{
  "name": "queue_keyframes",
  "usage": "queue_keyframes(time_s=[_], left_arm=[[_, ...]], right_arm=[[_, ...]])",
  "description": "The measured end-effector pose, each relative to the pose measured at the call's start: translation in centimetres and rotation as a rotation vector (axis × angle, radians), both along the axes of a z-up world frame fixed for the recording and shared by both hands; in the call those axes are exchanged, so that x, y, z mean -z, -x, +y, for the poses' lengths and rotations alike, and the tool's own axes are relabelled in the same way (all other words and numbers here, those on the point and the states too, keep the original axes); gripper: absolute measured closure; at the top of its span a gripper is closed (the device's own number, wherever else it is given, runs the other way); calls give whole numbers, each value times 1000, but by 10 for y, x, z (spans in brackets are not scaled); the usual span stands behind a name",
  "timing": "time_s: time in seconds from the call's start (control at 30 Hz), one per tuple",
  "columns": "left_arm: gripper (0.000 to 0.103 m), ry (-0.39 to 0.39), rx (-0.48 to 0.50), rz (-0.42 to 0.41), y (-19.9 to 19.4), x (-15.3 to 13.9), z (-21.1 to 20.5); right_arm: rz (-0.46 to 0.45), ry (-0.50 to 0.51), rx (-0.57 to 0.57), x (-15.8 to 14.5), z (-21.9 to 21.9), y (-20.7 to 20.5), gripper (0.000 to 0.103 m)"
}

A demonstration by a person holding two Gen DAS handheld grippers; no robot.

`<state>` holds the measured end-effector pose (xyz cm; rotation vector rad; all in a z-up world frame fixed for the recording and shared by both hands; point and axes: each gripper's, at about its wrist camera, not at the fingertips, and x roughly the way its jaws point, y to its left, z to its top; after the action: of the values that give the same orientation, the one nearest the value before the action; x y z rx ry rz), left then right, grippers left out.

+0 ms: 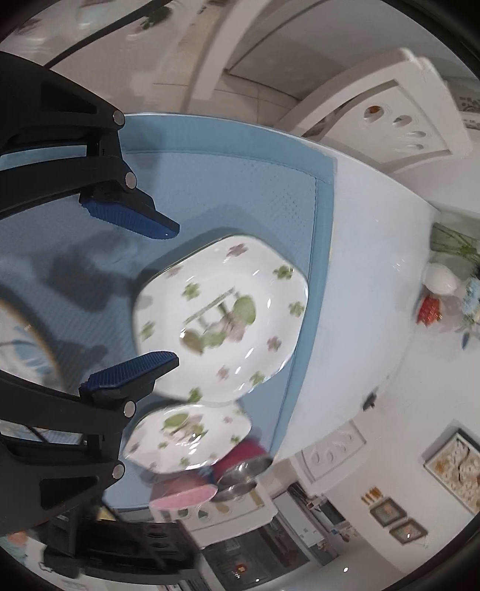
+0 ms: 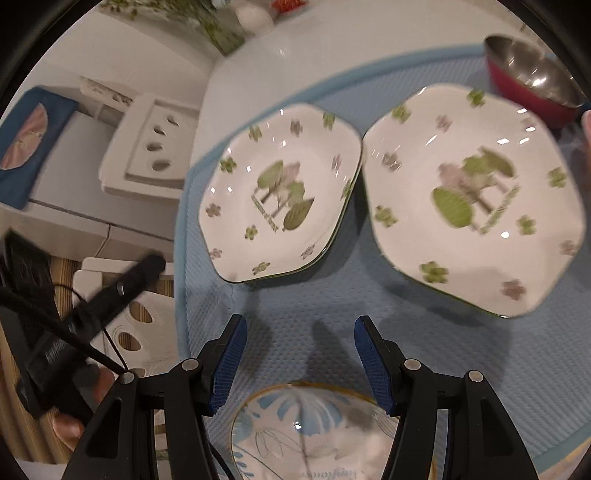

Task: Organize plates and bowls
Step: 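Close both grippers on the rim of the large green-tree hexagonal plate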

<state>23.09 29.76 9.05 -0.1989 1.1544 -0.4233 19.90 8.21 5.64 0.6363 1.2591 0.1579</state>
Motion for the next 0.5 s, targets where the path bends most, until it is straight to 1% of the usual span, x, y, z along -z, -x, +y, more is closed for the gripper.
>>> queue_keyframes(time_s=[0.13,0.33,0.43,0.5], left_arm=[[42,2,-22,47,-35,20,1],[42,10,-22,71,-74,42,-2],[43,22,6,80,-87,51,-8],[44,19,38,88,-95,58,-15]], right_arm=[[34,-38,58,20,3,-18,45],[25,-36,107,29,1,-45,45],[17,-29,118,32,0,-56,52],[24,1,115,36,0,-62,56]])
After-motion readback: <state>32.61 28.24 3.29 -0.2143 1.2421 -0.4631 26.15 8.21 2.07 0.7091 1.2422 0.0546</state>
